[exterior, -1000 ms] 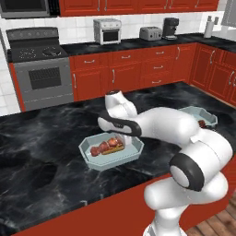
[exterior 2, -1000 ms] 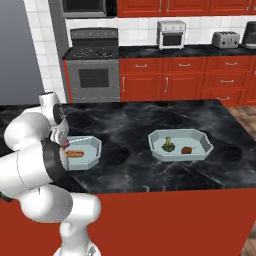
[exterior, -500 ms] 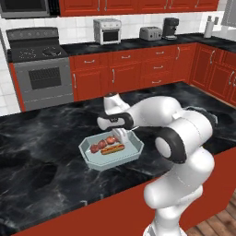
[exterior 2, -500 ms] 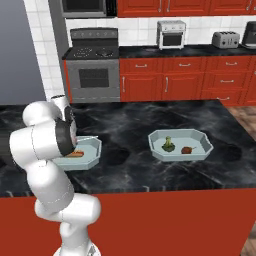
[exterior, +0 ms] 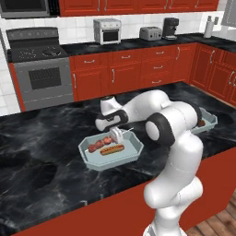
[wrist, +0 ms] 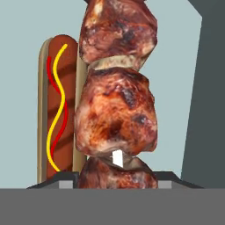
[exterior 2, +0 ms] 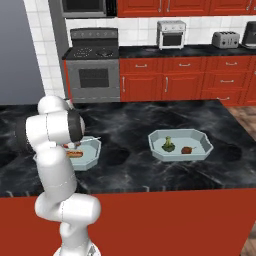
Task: Place the cold items (broccoli and pear) from the fridge in one tupperware on the dining counter. Place the warm items (hot dog and kebab skewer) in the stove area in another tupperware.
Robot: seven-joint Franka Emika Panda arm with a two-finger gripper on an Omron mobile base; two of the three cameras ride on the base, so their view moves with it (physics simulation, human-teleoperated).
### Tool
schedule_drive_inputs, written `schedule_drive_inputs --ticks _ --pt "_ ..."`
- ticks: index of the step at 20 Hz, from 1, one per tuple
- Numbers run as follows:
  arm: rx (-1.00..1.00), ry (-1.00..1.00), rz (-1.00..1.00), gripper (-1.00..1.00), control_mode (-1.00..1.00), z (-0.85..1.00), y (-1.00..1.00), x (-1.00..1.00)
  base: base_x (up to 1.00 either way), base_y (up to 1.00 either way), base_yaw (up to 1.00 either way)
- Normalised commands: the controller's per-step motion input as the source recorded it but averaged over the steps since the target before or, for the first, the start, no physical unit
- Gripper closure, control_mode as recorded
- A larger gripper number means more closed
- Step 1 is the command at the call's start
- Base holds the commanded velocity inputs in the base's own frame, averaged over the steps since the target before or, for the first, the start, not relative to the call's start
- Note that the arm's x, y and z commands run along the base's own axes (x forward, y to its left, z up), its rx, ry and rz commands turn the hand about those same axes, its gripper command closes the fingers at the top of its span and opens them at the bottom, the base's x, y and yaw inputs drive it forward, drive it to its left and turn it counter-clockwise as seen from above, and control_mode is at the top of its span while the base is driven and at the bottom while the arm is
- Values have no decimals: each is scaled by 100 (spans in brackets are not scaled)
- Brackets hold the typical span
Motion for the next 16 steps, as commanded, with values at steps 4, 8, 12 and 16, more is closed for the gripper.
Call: schedule_drive_inputs --ticks 4,8,12,16 --pt "0 0 0 100 -100 -33 21 12 0 0 0" --pt "0 -2 0 100 -100 -24 16 1 0 0 0" --pt "-1 -1 -2 -100 -100 -18 17 -2 0 0 0" --pt "0 -2 -1 -100 -100 -14 3 0 0 0 0"
